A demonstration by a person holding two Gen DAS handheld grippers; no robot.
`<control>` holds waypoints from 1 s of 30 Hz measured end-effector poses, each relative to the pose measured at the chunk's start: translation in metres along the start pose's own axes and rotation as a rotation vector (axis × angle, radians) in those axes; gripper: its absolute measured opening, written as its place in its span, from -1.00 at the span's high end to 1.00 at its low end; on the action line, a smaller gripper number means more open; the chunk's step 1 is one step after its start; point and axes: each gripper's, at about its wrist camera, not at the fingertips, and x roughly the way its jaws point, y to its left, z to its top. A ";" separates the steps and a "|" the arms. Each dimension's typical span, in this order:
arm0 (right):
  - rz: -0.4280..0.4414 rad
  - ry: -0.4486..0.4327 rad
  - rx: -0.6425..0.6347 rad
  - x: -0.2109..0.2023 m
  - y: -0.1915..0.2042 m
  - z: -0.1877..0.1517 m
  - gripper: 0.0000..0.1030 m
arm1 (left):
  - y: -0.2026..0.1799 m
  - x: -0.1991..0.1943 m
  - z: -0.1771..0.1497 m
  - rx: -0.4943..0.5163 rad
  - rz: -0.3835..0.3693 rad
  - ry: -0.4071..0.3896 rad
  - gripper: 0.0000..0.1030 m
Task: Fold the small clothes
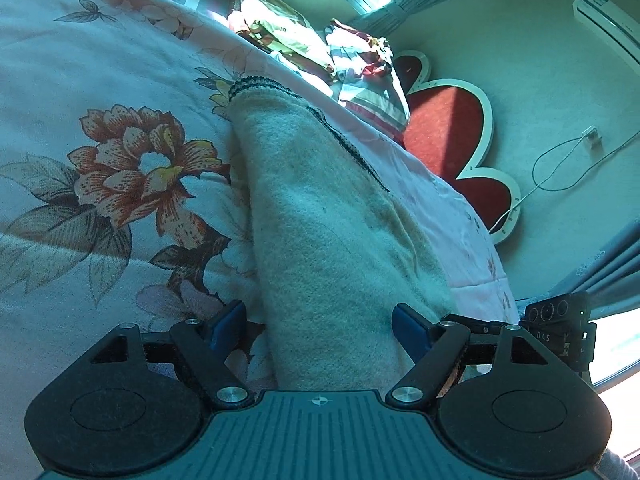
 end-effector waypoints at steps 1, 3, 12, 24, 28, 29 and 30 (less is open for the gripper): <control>0.005 0.006 -0.001 0.005 0.002 0.000 -0.09 | 0.002 0.000 0.000 -0.003 -0.010 -0.001 -0.54; 0.015 -0.014 0.003 0.012 0.005 0.000 0.09 | 0.003 0.001 0.002 -0.011 -0.023 0.010 -0.54; -0.030 -0.086 -0.049 0.003 0.006 -0.009 0.34 | -0.046 0.018 0.000 0.223 0.139 0.021 -0.11; -0.217 -0.144 -0.234 -0.008 0.074 -0.023 0.46 | -0.105 -0.004 0.008 0.467 0.235 0.005 0.11; -0.200 -0.147 -0.252 0.001 0.096 -0.024 0.46 | -0.101 -0.027 0.009 0.465 0.239 -0.018 0.11; -0.195 -0.144 -0.255 0.006 0.103 -0.022 0.46 | -0.099 -0.035 0.009 0.467 0.243 -0.023 0.11; -0.190 -0.145 -0.260 0.009 0.110 -0.024 0.46 | -0.097 -0.042 0.009 0.468 0.247 -0.028 0.11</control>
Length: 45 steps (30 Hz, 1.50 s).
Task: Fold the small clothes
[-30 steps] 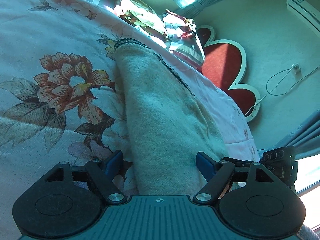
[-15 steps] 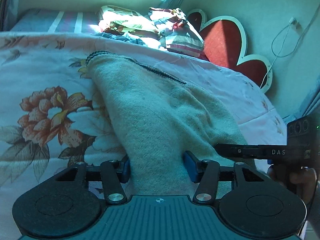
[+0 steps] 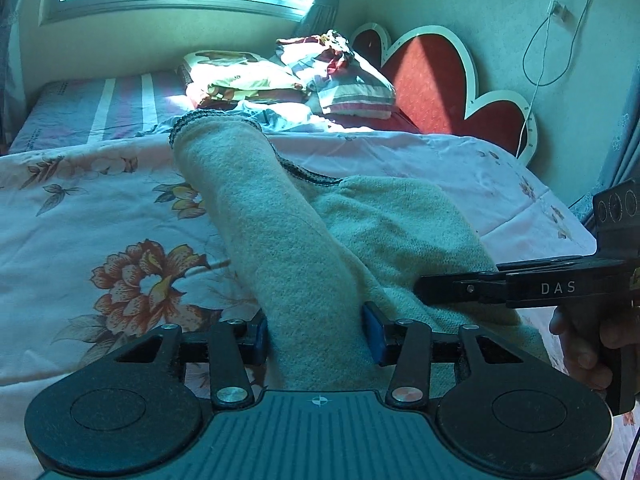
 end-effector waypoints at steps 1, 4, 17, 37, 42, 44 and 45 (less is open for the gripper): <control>0.005 -0.001 -0.006 0.001 0.007 0.000 0.46 | 0.005 -0.008 -0.002 0.000 0.007 -0.005 0.11; 0.031 0.000 -0.023 0.012 0.039 -0.002 0.46 | 0.026 -0.035 -0.006 0.013 0.035 -0.014 0.11; 0.159 0.094 -0.065 0.126 0.194 -0.051 0.47 | 0.186 -0.153 -0.082 -0.080 0.220 0.056 0.10; 0.082 0.008 -0.175 0.082 0.197 -0.051 0.25 | 0.228 -0.202 -0.149 -0.206 0.228 -0.180 -0.52; 0.023 0.054 -0.439 0.106 0.244 -0.062 0.49 | 0.192 -0.183 -0.126 -0.073 0.173 -0.174 -0.52; -0.082 0.086 -0.486 0.123 0.242 -0.069 0.51 | 0.186 -0.167 -0.127 -0.026 0.177 -0.134 -0.52; -0.119 0.110 -0.480 0.129 0.236 -0.072 0.53 | 0.186 -0.159 -0.130 -0.014 0.182 -0.106 -0.52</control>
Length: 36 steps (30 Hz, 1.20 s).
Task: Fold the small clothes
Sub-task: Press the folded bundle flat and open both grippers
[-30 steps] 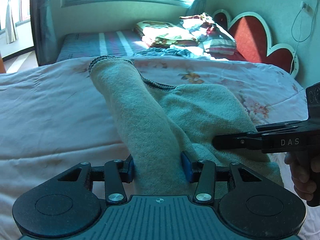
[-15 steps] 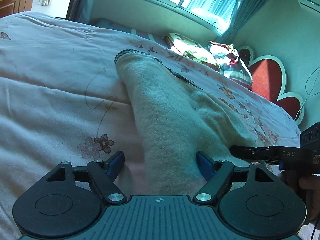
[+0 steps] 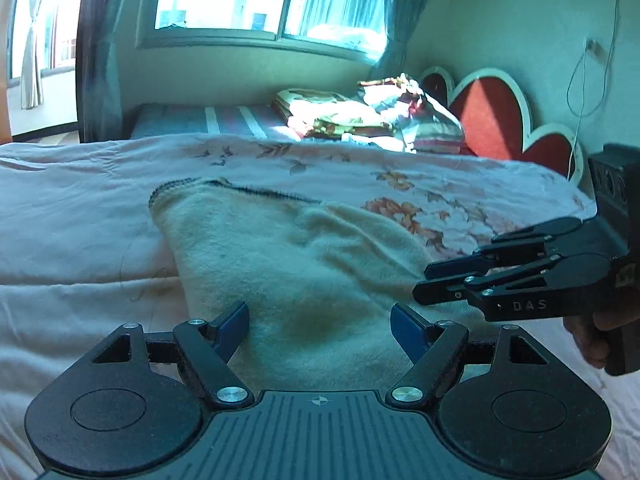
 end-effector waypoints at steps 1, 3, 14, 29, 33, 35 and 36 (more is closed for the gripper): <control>0.006 -0.004 0.028 0.003 -0.006 -0.003 0.51 | 0.000 0.004 -0.005 0.003 -0.006 0.019 -0.52; 0.016 -0.002 0.085 0.000 -0.013 -0.005 0.50 | -0.001 0.004 -0.009 0.019 0.000 0.014 -0.52; 0.085 -0.093 -0.121 -0.085 0.040 -0.036 0.43 | -0.014 -0.064 -0.045 -0.016 0.053 -0.033 -0.51; -0.027 -0.070 0.063 -0.086 0.019 -0.068 0.07 | -0.029 -0.068 -0.086 -0.107 0.252 0.025 -1.00; -0.066 -0.140 0.089 -0.143 0.022 -0.085 -0.82 | -0.059 -0.102 -0.086 -0.101 0.287 -0.004 -1.00; -0.078 -0.153 0.104 -0.168 0.025 -0.096 -0.88 | -0.077 -0.122 -0.089 -0.097 0.288 -0.029 -1.00; -0.087 -0.164 0.109 -0.181 0.027 -0.102 -0.95 | -0.087 -0.132 -0.090 -0.092 0.288 -0.035 -1.00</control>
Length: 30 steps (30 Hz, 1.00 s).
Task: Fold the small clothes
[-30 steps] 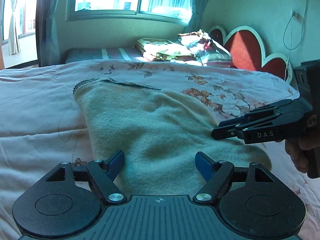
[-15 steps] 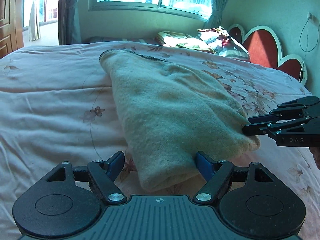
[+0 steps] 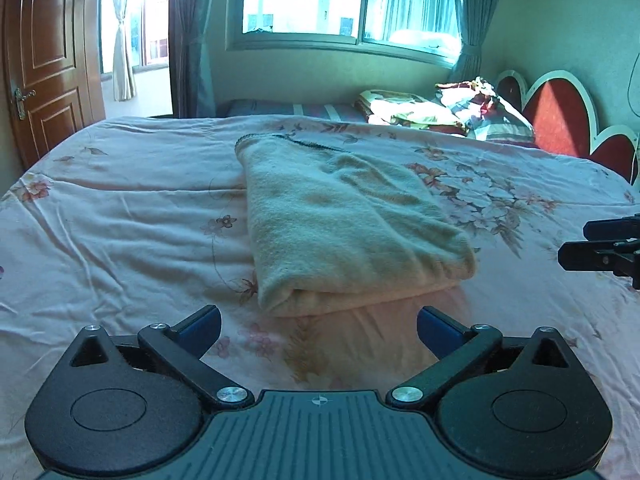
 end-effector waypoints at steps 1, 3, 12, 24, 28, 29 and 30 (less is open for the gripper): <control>-0.011 -0.008 0.004 -0.013 0.001 -0.005 -0.99 | -0.006 -0.011 -0.002 0.003 -0.001 -0.009 -1.00; -0.023 -0.019 0.013 -0.039 0.002 -0.014 -0.99 | -0.020 -0.037 -0.008 0.013 -0.002 -0.037 -1.00; -0.112 -0.072 0.050 -0.149 0.013 -0.060 -0.99 | -0.070 -0.162 -0.043 -0.016 -0.026 -0.112 -1.00; -0.167 -0.198 0.058 -0.255 0.038 -0.089 -0.99 | -0.097 -0.284 -0.072 -0.065 -0.022 -0.215 -1.00; -0.185 -0.222 0.041 -0.268 0.043 -0.090 -0.99 | -0.105 -0.296 -0.071 -0.062 -0.025 -0.236 -1.00; -0.184 -0.225 0.043 -0.271 0.043 -0.091 -0.99 | -0.106 -0.298 -0.072 -0.064 -0.027 -0.240 -1.00; -0.183 -0.227 0.044 -0.272 0.043 -0.091 -0.99 | -0.107 -0.299 -0.072 -0.063 -0.030 -0.244 -1.00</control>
